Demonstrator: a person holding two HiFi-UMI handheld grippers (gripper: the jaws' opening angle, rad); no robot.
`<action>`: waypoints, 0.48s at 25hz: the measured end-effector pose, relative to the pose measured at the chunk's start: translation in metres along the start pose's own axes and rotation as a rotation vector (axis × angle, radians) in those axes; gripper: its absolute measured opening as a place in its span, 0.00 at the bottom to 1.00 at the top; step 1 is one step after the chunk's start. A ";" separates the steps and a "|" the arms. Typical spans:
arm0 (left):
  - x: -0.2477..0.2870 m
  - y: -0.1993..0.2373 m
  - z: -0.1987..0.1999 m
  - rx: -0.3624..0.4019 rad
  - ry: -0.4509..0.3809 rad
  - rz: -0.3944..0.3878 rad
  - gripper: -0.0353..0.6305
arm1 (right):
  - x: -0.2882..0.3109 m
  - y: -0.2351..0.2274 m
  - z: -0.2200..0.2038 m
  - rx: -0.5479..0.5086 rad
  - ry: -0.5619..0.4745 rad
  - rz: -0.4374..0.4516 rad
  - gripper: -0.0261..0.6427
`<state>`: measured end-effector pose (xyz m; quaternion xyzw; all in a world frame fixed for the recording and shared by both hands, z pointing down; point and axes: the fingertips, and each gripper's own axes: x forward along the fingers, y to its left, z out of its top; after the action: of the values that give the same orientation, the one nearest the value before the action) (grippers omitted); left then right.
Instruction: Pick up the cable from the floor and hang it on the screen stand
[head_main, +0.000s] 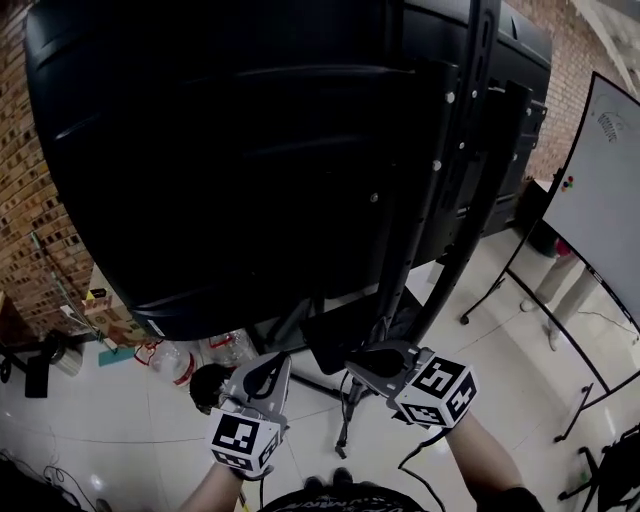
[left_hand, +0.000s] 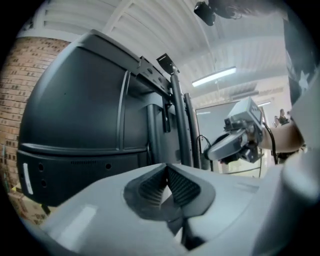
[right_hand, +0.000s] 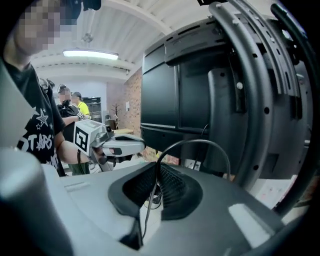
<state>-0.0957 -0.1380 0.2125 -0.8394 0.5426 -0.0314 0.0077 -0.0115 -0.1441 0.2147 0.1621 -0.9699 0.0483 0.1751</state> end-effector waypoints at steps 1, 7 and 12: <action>0.002 0.000 0.003 0.007 -0.004 -0.011 0.06 | -0.003 -0.003 0.010 -0.001 -0.012 -0.017 0.07; 0.010 0.004 0.023 0.003 -0.020 -0.051 0.06 | -0.019 -0.027 0.068 -0.032 -0.085 -0.130 0.07; 0.023 0.003 0.073 0.014 -0.064 -0.122 0.06 | -0.040 -0.050 0.139 -0.009 -0.207 -0.172 0.07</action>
<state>-0.0849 -0.1616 0.1406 -0.8713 0.4898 -0.0089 0.0291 -0.0044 -0.2001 0.0720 0.2480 -0.9655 0.0117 0.0784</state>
